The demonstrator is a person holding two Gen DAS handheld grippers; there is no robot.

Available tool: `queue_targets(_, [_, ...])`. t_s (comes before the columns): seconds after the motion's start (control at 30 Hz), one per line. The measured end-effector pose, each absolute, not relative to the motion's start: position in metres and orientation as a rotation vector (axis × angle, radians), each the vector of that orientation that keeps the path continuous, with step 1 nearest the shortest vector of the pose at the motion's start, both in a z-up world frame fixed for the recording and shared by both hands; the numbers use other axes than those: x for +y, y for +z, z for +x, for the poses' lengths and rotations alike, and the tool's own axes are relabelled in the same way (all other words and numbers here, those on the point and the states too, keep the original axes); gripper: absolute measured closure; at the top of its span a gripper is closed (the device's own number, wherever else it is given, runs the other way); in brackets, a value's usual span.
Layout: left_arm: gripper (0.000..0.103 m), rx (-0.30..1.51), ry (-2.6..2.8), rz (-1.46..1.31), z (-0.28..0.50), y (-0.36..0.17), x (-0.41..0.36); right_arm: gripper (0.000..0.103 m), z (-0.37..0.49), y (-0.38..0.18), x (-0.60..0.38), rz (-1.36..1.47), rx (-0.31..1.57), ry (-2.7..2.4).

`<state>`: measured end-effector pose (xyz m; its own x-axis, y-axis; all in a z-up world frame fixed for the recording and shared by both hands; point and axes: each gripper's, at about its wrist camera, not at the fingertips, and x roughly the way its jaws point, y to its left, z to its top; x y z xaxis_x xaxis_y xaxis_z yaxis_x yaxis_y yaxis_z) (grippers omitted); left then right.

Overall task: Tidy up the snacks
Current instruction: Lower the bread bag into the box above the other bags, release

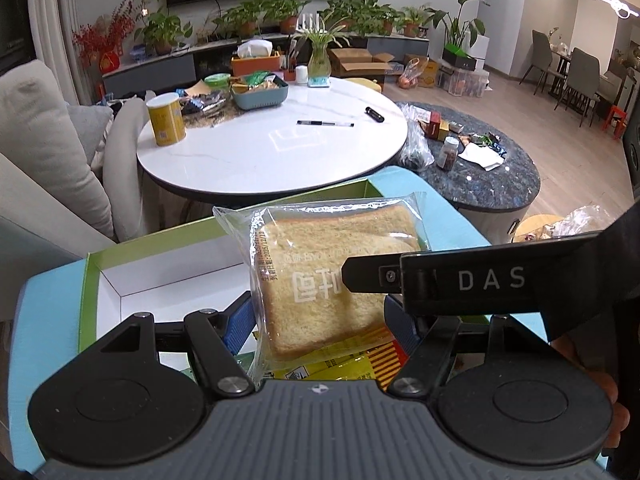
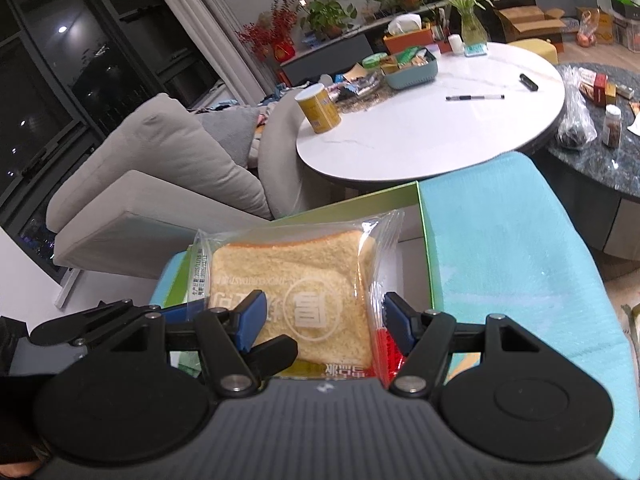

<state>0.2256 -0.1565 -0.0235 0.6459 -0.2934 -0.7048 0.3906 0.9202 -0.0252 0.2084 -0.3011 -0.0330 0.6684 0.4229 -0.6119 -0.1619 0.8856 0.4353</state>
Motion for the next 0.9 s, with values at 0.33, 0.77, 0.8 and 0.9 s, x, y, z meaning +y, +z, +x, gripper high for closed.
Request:
queue_targets(0.33, [0.037,0.806,-0.396,0.126,0.235,-0.034,-0.156,0.039,0.217,-0.041,-0.298,0.345,0.791,0.317])
queue_targets(0.77, [0.035,0.789,-0.367,0.108,0.232,-0.027,-0.144,0.038,0.215,-0.039,-0.307,0.375,0.77,0.281])
queue_targets(0.8, [0.035,0.786,-0.364,0.114,0.231,-0.026,-0.144,0.038,0.213,-0.038,-0.307,0.374,0.766,0.28])
queue_targets(0.9, [0.035,0.782,-0.361,0.114,0.227,-0.023,-0.142,0.038,0.21,-0.033,-0.305,0.37,0.76,0.288])
